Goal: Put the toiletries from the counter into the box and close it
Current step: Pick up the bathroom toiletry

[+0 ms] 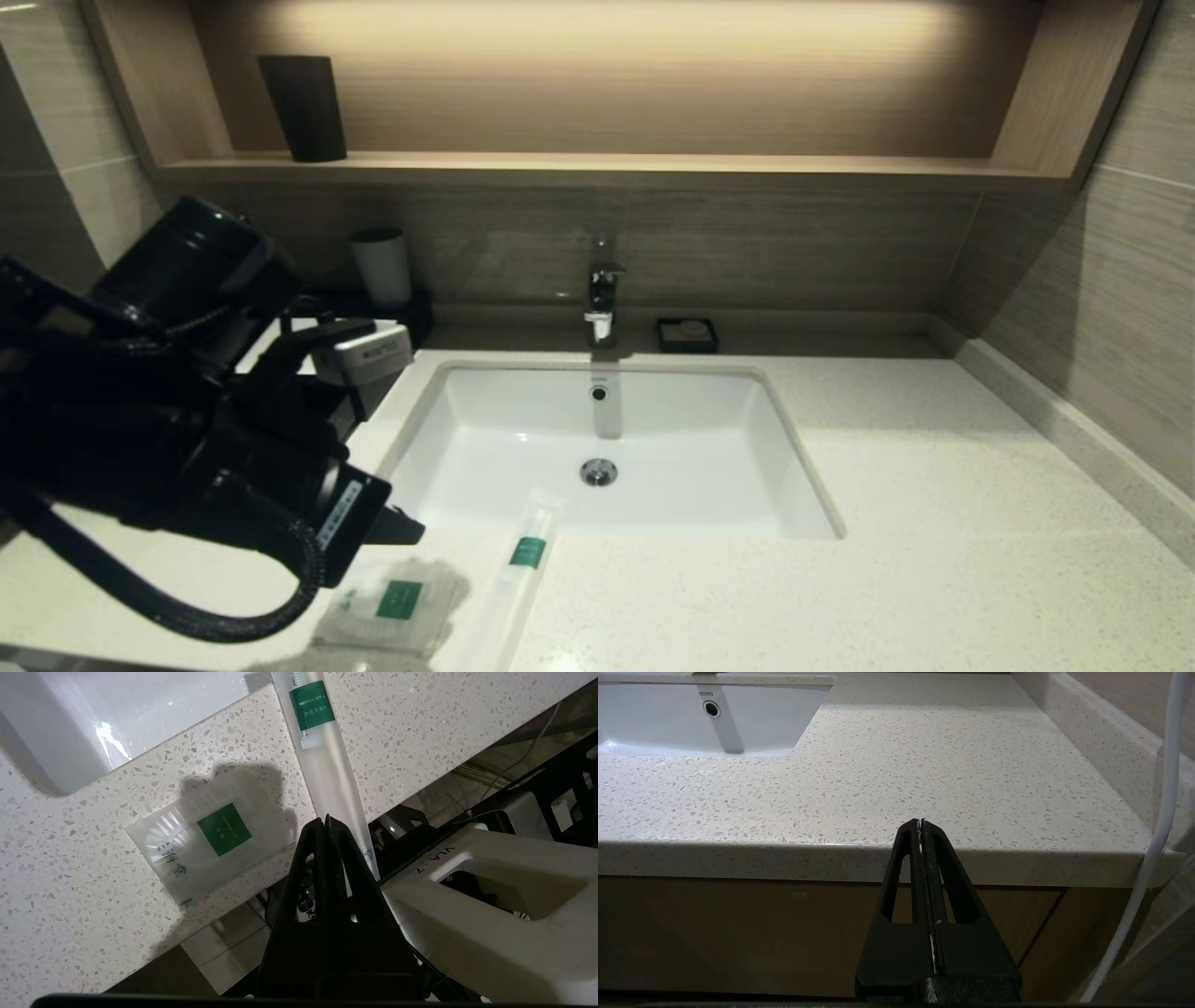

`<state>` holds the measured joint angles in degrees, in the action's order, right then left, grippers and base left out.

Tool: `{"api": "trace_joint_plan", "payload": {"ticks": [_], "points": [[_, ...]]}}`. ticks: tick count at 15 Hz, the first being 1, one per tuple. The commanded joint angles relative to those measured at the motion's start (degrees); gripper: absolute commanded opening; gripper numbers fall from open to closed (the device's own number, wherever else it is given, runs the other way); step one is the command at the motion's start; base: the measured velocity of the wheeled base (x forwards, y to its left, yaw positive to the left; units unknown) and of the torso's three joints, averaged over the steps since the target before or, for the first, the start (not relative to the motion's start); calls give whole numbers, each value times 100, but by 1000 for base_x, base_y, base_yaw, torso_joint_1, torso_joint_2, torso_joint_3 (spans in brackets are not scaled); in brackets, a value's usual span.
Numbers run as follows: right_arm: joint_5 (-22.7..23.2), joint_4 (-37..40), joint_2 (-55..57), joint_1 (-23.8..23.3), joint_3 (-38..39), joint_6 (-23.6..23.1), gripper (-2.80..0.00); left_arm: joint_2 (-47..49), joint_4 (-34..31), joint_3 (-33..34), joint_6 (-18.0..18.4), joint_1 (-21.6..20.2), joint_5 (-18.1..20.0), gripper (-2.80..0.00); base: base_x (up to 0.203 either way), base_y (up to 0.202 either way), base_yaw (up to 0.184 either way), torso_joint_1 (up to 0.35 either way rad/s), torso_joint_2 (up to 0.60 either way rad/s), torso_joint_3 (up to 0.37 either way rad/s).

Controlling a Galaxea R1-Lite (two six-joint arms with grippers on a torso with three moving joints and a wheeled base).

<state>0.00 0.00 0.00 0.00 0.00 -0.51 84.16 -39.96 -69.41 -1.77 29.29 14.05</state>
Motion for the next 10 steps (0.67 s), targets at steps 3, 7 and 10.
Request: {"api": "trace_joint_plan", "payload": {"ticks": [3,7,10], "points": [[0,0,-7,0,0,-5,-280,443,5,-115,-43,252,-236,-280,0,0,0,0,0,0],[0,0,-1,0,0,-2,-280,559,7,-194,-146,380,-253,0,0,0,0,0,0,0],[0,0,-4,0,0,-2,-280,766,-29,-233,-163,511,-254,0,0,0,0,0,0,0]]}}
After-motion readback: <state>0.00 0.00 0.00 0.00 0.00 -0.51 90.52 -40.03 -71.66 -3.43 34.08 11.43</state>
